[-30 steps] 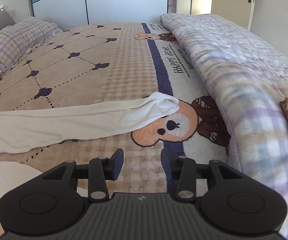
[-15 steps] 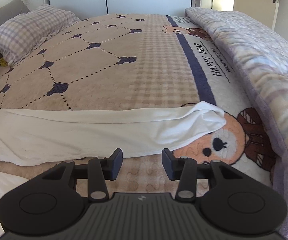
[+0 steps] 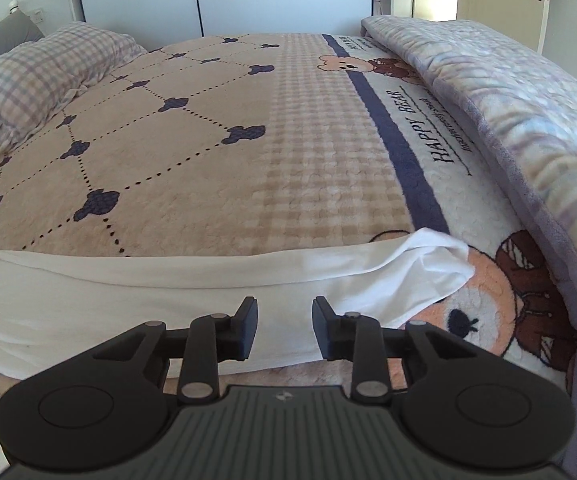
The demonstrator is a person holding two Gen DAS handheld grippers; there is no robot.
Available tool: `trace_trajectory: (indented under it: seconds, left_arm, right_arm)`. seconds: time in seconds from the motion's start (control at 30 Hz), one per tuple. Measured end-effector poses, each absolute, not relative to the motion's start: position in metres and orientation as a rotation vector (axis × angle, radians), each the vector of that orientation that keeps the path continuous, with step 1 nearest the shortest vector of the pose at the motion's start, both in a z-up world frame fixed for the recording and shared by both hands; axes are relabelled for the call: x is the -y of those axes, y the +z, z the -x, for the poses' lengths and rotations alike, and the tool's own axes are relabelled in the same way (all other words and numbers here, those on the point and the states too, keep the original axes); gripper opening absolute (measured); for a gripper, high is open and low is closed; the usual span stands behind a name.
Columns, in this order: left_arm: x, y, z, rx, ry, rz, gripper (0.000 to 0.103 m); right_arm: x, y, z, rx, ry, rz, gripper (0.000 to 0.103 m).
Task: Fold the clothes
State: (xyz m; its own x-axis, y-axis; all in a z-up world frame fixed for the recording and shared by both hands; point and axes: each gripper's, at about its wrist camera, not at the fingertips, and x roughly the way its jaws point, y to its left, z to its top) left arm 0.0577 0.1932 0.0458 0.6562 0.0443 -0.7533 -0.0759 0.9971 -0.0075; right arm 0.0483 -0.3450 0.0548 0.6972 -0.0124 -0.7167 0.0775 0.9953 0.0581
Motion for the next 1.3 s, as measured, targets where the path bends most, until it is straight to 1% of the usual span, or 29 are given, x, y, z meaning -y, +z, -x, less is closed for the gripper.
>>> trace_trajectory:
  seconds: [0.03,0.07,0.1,0.13,0.2,0.33,0.43,0.5,0.57,0.6,0.63,0.67,0.7,0.73,0.8,0.87,0.9,1.07,1.17,1.3]
  left_arm:
    - [-0.196,0.051,-0.061,-0.832,0.054,0.052,0.048]
    - [-0.198,0.055,-0.067,-0.81,0.033,0.059,0.056]
    - [-0.198,0.058,-0.073,-0.794,0.014,0.061,0.06]
    - [-0.197,0.06,-0.08,-0.785,0.006,0.059,0.063]
    - [-0.193,0.061,-0.092,-0.767,-0.025,0.035,0.064]
    - [-0.182,0.051,-0.118,-0.771,-0.078,-0.023,0.066]
    - [-0.178,0.042,-0.132,-0.771,-0.085,-0.036,0.065]
    - [-0.175,0.035,-0.136,-0.776,-0.094,-0.053,0.06]
    - [-0.174,0.029,-0.138,-0.782,-0.09,-0.07,0.04]
    - [-0.175,0.028,-0.138,-0.782,-0.085,-0.065,0.035]
    - [-0.176,0.026,-0.139,-0.781,-0.079,-0.06,0.024]
    - [-0.178,0.025,-0.139,-0.782,-0.074,-0.054,0.01]
    - [-0.179,0.026,-0.139,-0.783,-0.067,-0.047,0.004]
    - [-0.18,0.026,-0.138,-0.781,-0.065,-0.041,0.004]
    - [-0.184,0.028,-0.137,-0.771,-0.056,-0.025,0.003]
    - [-0.188,0.033,-0.134,-0.757,-0.045,-0.001,0.003]
    - [-0.191,0.036,-0.133,-0.745,-0.045,0.017,0.003]
    - [-0.199,0.048,-0.126,-0.704,-0.044,0.078,0.003]
    - [-0.201,0.052,-0.124,-0.694,-0.042,0.098,0.003]
    - [-0.203,0.056,-0.12,-0.679,-0.046,0.119,0.002]
  right_arm:
    - [0.35,0.056,-0.049,-0.789,-0.06,-0.074,0.041]
    - [0.354,0.057,-0.051,-0.782,-0.067,-0.047,0.044]
    - [0.36,0.057,-0.053,-0.778,-0.071,-0.016,0.047]
    - [0.369,0.057,-0.055,-0.777,-0.087,0.003,0.049]
    - [0.389,0.056,-0.058,-0.778,-0.12,0.008,0.051]
    - [0.426,0.051,-0.063,-0.816,-0.129,-0.076,0.05]
    - [0.441,0.059,-0.061,-0.758,-0.095,-0.243,0.05]
    - [0.439,0.062,-0.066,-0.748,-0.065,-0.291,0.047]
    - [0.437,0.062,-0.073,-0.764,-0.059,-0.334,0.045]
    - [0.443,0.057,-0.075,-0.775,-0.058,-0.423,0.045]
    - [0.449,0.052,-0.078,-0.784,-0.059,-0.51,0.044]
    - [0.453,0.045,-0.08,-0.8,-0.094,-0.551,0.043]
    - [0.457,0.039,-0.081,-0.816,-0.13,-0.589,0.039]
    - [0.455,0.035,-0.082,-0.825,-0.164,-0.573,0.03]
    - [0.456,0.033,-0.078,-0.767,-0.177,-0.579,0.019]
    - [0.458,0.032,-0.073,-0.699,-0.175,-0.605,0.012]
    - [0.458,0.035,-0.072,-0.687,-0.188,-0.602,0.005]
    - [0.46,0.05,-0.067,-0.654,-0.211,-0.576,0.004]
    - [0.465,0.041,-0.066,-0.667,-0.228,-0.616,0.004]
    - [0.467,0.05,-0.059,-0.594,-0.223,-0.657,0.004]
